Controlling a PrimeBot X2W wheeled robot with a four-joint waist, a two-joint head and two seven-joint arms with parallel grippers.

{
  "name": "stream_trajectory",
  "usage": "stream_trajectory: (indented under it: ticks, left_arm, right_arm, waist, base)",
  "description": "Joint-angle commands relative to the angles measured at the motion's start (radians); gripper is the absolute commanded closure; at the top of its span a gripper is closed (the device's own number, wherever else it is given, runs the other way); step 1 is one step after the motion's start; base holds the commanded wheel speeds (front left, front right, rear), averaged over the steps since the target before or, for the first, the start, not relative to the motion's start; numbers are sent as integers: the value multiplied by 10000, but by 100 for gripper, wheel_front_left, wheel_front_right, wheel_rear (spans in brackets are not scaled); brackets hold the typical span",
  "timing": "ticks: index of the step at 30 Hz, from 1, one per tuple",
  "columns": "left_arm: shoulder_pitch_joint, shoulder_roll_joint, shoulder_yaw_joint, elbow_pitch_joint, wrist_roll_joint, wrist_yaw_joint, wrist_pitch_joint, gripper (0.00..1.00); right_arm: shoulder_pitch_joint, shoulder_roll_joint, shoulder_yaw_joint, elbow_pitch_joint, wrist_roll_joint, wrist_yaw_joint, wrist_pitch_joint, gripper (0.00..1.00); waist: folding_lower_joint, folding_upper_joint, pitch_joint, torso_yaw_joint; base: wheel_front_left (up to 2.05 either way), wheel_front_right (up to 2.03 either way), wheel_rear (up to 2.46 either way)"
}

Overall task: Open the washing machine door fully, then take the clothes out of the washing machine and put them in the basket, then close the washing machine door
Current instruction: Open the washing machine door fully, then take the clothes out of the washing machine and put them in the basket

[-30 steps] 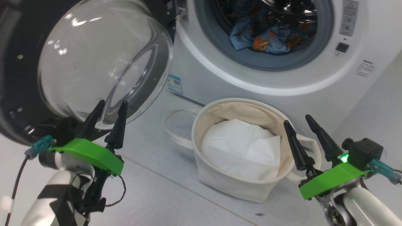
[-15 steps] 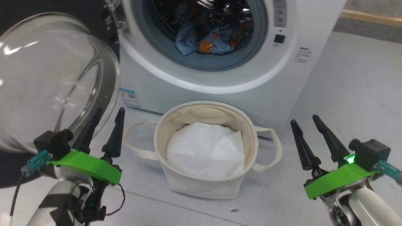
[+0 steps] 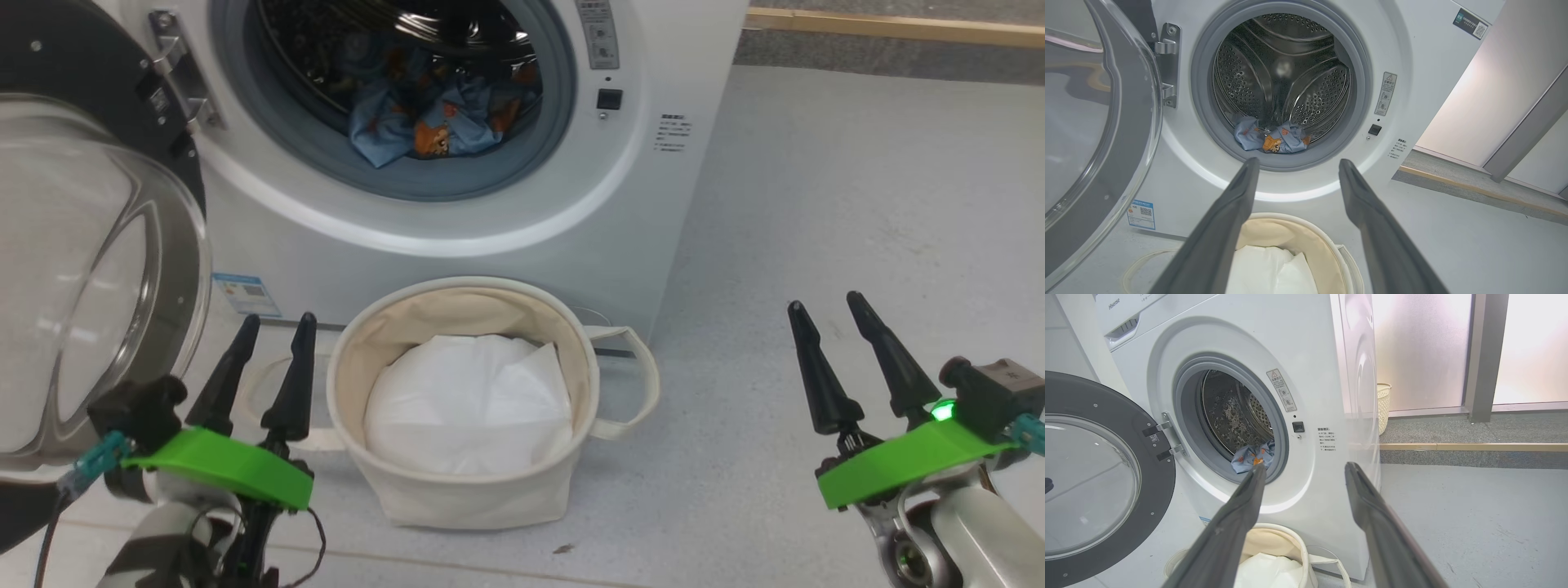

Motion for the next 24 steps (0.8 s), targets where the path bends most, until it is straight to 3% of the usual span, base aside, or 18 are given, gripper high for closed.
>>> stream_trajectory:
  ticks: [1, 24]
  left_arm:
    - [-146, 255, 392, -210, 24, -57, -150, 0]
    - [176, 514, 582, -297, -65, -70, -261, 0]
  right_arm:
    - [3, -213, -7, -341, -50, 75, -126, 0]
    - [-62, -223, -582, -163, -381, 75, 2, 0]
  waist:
    - [0, 0, -17, -179]
    - [0, 0, 181, -443]
  base:
    - [0, 0, 0]
    - [0, 0, 0]
